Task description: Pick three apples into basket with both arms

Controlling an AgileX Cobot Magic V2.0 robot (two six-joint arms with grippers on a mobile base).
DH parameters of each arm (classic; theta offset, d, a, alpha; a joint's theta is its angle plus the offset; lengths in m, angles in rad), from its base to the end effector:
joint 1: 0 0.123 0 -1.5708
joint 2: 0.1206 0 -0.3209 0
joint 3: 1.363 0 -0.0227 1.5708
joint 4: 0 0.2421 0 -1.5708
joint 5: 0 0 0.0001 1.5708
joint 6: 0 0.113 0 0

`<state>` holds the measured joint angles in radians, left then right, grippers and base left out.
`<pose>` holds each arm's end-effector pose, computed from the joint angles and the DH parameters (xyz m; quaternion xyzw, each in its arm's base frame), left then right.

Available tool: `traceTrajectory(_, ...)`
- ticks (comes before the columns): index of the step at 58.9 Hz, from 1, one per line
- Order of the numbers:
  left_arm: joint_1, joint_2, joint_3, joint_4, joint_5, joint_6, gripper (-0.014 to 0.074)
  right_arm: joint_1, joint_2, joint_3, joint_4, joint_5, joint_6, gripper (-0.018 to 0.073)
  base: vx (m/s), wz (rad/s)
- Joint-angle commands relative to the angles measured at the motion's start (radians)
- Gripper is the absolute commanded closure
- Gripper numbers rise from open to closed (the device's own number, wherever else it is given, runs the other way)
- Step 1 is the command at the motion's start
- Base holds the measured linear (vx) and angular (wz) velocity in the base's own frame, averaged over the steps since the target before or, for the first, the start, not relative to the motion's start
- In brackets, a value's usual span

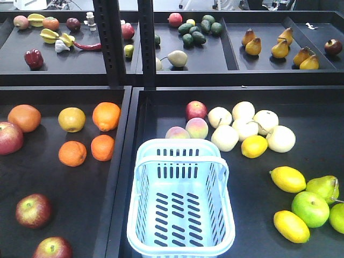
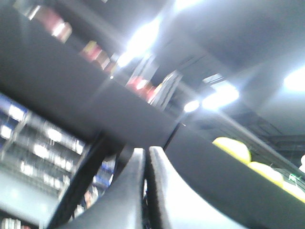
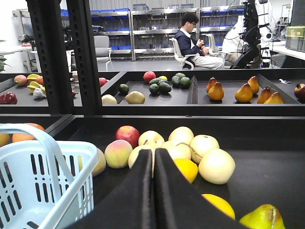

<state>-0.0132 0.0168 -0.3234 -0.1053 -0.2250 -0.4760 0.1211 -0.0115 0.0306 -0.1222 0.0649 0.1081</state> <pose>-0.0108 0.0028 0.3461 -0.1380 0.4376 -0.2540 0.8514 0.0339 0.0032 0.1974 -0.0448 0.7044 0.0352 0.7075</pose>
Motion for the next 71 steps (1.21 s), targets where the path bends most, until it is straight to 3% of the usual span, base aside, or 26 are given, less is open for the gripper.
traceTrajectory(1, 0.002, 0.086, -0.129, 0.105, -0.018, -0.010, 0.0602, -0.005, -0.012, 0.009, -0.007, -0.071, -0.008, 0.0564, 0.00, 0.00)
traceTrajectory(7, 0.002, 0.185, -0.243, 0.155, 0.015, -0.012, 0.0602, -0.005, -0.012, 0.009, -0.007, -0.071, -0.008, 0.0564, 0.00, 0.00)
traceTrajectory(18, -0.001, 0.354, -0.406, 0.152, 0.069, -0.014, 0.0602, -0.005, -0.012, 0.009, -0.007, -0.071, -0.008, 0.0564, 0.00, 0.00)
traceTrajectory(27, -0.053, 0.479, -0.522, 0.152, 0.089, -0.057, 0.0602, -0.005, -0.012, 0.009, -0.007, -0.071, -0.008, 0.0564, 0.00, 0.00)
traceTrajectory(39, -0.190, 0.631, -0.620, 0.160, 0.090, -0.057, 0.0602, -0.005, -0.012, 0.009, -0.007, -0.071, -0.008, 0.0564, 0.00, 0.00)
traceTrajectory(57, -0.447, 0.848, -0.733, 0.358, 0.136, -0.055, 0.0601, -0.005, -0.012, 0.009, -0.007, -0.071, -0.008, 0.0564, 0.00, 0.00)
traceTrajectory(65, -0.542, 0.934, -0.780, 0.459, 0.164, -0.055, 0.0589, -0.005, -0.012, 0.009, -0.007, -0.071, -0.008, 0.0564, 0.00, 0.00)
traceTrajectory(71, -0.594, 0.995, -0.812, 0.486, 0.183, -0.055, 0.0561, -0.005, -0.012, 0.009, -0.007, -0.071, -0.008, 0.0564, 0.00, 0.00)
